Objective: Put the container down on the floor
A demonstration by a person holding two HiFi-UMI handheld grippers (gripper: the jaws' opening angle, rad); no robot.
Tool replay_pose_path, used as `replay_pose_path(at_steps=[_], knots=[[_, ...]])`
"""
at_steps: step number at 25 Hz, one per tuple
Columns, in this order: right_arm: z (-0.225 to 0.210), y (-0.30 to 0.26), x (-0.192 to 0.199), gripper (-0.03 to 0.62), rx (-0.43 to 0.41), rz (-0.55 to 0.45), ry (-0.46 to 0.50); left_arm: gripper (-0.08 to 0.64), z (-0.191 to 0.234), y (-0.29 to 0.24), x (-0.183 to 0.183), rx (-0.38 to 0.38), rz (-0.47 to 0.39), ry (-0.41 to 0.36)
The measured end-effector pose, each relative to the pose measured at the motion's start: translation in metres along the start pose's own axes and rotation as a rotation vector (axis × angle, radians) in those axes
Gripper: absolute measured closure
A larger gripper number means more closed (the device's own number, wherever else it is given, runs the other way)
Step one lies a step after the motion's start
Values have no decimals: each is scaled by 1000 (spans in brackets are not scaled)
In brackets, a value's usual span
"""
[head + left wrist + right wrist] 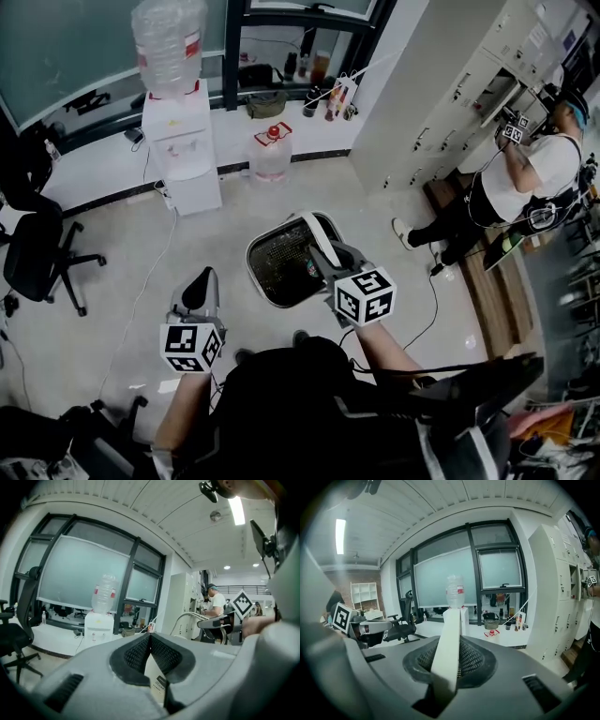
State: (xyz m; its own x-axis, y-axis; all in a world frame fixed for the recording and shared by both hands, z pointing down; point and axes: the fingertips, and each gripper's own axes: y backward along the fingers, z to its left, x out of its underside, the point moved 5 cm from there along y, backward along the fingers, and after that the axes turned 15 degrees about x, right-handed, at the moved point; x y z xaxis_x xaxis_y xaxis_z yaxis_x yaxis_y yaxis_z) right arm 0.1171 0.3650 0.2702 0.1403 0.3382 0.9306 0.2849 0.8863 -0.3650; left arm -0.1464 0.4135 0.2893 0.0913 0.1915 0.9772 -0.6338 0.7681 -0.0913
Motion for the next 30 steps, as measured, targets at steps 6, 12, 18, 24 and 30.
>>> replay_pose_path(at_steps=[6, 12, 18, 24, 30], knots=[[13, -2, -5, 537, 25, -5, -9, 549, 11, 13, -2, 6, -19, -52], [14, -24, -15, 537, 7, -10, 4, 549, 32, 6, -2, -20, -19, -16], [1, -61, -27, 537, -37, -11, 7, 549, 48, -18, -9, -73, 14, -10], [-19, -102, -39, 537, -93, -23, -7, 549, 62, -57, -19, -110, 20, -10], [-51, -137, -50, 537, -112, -19, -5, 549, 68, -105, -24, -123, 48, -2]])
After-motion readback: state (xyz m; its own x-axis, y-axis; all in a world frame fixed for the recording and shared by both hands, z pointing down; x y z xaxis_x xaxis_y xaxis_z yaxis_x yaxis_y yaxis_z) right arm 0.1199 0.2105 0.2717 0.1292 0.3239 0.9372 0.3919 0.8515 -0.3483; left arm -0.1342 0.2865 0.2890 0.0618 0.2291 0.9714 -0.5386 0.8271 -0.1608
